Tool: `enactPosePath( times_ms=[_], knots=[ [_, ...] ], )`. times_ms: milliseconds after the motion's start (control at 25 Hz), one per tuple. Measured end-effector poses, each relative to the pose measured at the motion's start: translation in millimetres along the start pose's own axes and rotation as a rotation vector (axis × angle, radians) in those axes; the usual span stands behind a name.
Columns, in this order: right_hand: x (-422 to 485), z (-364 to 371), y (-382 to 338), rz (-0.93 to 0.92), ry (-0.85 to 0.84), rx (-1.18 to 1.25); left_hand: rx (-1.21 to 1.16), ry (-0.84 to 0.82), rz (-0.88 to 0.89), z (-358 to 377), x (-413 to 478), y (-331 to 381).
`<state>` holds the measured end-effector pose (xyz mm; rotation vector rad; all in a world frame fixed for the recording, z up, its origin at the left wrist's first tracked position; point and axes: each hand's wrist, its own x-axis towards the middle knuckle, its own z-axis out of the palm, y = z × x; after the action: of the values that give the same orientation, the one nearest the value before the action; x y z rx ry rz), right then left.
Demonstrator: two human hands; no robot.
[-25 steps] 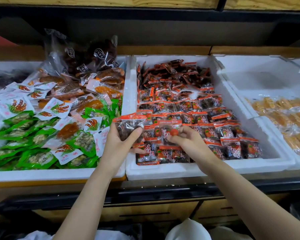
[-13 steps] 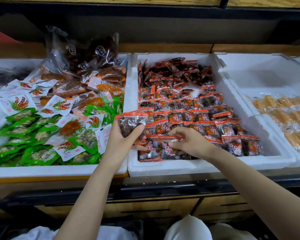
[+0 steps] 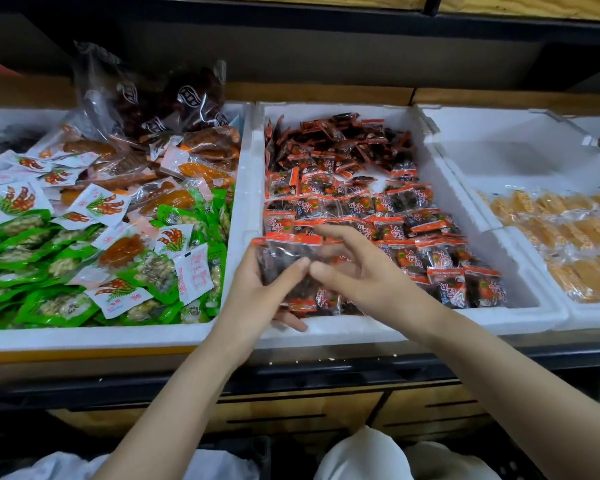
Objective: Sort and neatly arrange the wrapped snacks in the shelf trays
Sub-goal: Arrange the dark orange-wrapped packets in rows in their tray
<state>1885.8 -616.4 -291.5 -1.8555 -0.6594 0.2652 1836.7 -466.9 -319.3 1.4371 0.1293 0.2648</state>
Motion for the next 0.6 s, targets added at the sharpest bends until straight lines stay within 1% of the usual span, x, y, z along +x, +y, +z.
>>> enactPosePath(
  times_ms=[80, 160, 240, 280, 360, 400, 440, 520, 560, 600],
  knots=[
    [-4.3, -1.8, -1.3, -0.041, 0.045, -0.111, -0.017, -0.065, -0.055, 15.9, -9.0, 0.9],
    [-7.1, -6.1, -2.1, -0.036, 0.082, -0.13, -0.114, -0.112, -0.147, 24.2, -14.7, 1.1],
    [-10.2, -14.5, -1.6, -0.012, 0.063, -0.188, -0.221, -0.124, -0.24, 29.2, -19.3, 1.9],
    [-11.5, -19.1, -2.5, 0.011, 0.048, -0.219, -0.222, -0.122, -0.251, 30.9, -20.8, 1.5],
    [-14.2, -27.4, -5.3, 0.002, 0.07, -0.171, -0.193, -0.103, -0.197, 32.7, -22.6, 0.3],
    [-15.8, -30.5, -5.9, -0.035, 0.133, -0.132, -0.208, -0.076, -0.165, 33.0, -21.5, -0.7],
    [-19.0, -32.2, -7.7, -0.096, 0.238, -0.15, -0.252, -0.037, -0.153, 32.4, -20.2, -0.5],
    [-27.0, -31.9, -6.1, -0.27, 0.466, -0.341, -0.39, 0.014, -0.197, 31.4, -18.5, 1.7],
    [-31.3, -29.0, -3.3, -0.346, 0.514, -0.428, -0.454, -0.009, -0.228, 32.3, -18.9, 2.7],
    [-36.2, -24.2, 1.8, -0.39, 0.501, -0.494, -0.493, -0.056, -0.25, 34.6, -20.7, 3.9]
  ],
)
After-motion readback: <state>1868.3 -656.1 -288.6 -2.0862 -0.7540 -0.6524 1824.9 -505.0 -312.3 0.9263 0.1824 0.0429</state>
